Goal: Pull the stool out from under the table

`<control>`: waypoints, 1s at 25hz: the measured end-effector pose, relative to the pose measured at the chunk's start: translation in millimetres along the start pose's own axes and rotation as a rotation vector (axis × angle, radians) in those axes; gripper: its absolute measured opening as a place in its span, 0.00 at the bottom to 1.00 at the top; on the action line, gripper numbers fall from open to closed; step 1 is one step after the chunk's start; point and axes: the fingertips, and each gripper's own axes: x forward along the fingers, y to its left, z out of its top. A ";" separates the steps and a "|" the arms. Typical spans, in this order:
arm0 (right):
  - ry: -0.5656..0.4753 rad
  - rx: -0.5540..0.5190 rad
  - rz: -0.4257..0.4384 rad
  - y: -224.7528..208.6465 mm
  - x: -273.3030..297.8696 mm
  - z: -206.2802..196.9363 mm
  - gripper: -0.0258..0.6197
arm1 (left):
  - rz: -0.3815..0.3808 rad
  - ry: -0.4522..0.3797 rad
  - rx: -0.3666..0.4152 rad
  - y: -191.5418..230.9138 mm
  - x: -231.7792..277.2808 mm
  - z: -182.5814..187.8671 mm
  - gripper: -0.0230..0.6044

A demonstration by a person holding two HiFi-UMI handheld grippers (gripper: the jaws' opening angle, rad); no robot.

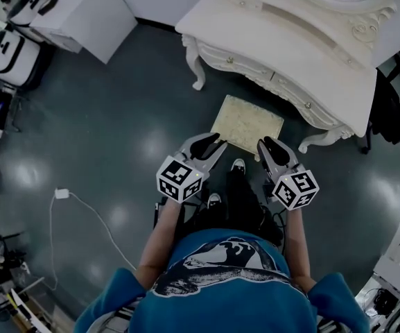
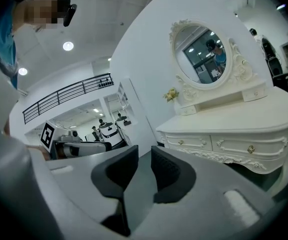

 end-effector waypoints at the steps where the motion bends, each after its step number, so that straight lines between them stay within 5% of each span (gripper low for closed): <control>1: -0.008 -0.005 -0.001 9.4 -5.6 -0.7 0.15 | -0.002 -0.006 -0.001 -6.3 -8.2 0.1 0.22; 14: -0.018 -0.060 -0.053 102.4 -76.0 -26.8 0.06 | -0.058 -0.085 -0.014 -69.1 -89.0 -6.7 0.07; 25: 0.008 -0.094 -0.048 101.4 -108.8 -31.7 0.03 | -0.104 -0.040 -0.034 -120.7 -82.9 -32.1 0.06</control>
